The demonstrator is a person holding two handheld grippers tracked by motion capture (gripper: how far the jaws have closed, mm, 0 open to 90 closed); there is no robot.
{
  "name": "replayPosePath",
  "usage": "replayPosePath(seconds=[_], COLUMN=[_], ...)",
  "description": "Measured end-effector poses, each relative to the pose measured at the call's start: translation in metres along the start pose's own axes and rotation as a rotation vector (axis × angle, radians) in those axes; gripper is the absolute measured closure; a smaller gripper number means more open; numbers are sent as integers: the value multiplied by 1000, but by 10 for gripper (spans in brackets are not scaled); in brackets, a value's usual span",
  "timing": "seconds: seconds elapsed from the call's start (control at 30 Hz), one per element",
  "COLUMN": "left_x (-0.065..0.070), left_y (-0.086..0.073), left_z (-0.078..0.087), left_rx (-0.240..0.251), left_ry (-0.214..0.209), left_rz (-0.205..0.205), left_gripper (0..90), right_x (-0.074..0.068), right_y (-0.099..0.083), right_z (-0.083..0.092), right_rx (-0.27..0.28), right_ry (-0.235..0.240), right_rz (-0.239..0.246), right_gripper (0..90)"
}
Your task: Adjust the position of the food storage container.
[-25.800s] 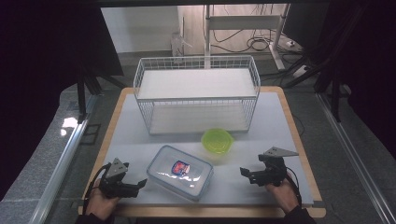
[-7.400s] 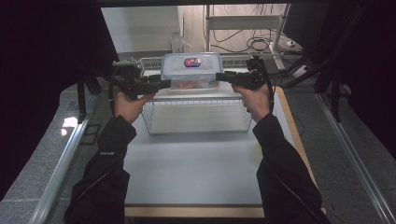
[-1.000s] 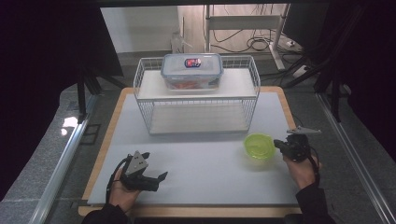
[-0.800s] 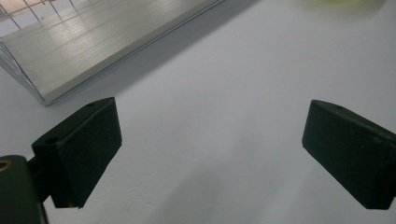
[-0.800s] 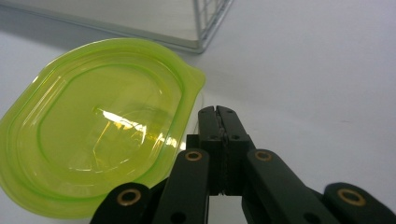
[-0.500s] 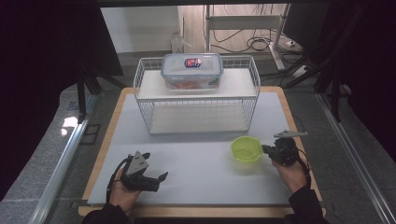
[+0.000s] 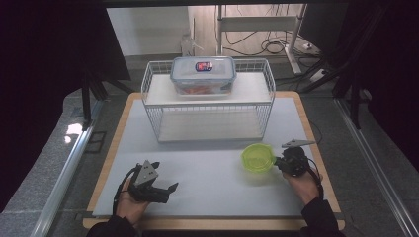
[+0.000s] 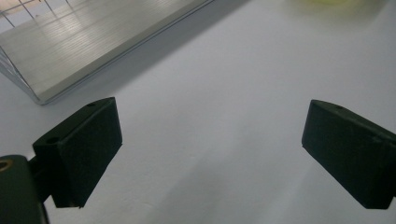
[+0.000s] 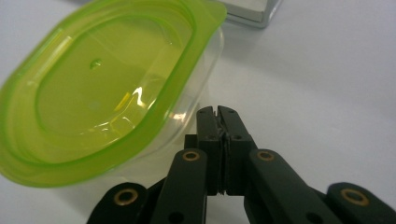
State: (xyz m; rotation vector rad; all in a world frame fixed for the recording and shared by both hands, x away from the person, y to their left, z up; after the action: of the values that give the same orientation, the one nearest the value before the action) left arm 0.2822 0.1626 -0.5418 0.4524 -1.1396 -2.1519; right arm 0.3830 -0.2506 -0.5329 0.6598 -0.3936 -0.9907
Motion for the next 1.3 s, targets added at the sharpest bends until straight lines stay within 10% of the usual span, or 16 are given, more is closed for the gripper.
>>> replayPosePath(seconds=[0.57,1.3], left_x=[1,2], left_y=[-1,-1], left_z=[-2,-2], left_rx=[-15,-17], left_ry=[1,7], left_rz=[-12,-15], left_gripper=[50,50], right_x=[-2,-62], right_y=[1,13], right_z=[-18,-38], right_rx=[-2,-20], right_ry=[88,201], right_rz=[-39,37], right_gripper=[898,900])
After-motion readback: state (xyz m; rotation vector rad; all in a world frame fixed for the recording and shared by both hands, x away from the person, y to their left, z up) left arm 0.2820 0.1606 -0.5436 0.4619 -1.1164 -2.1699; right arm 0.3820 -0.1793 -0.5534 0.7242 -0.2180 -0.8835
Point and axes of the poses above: each handheld gripper's, and its own axes: z roughly backward along the jaws, y roughly out of its top, x roughly to its right, the point moved 5 cm from there along -z, roughly forward along the jaws, and after that the axes turned 6 degrees about -y, right-handed, at the moved point
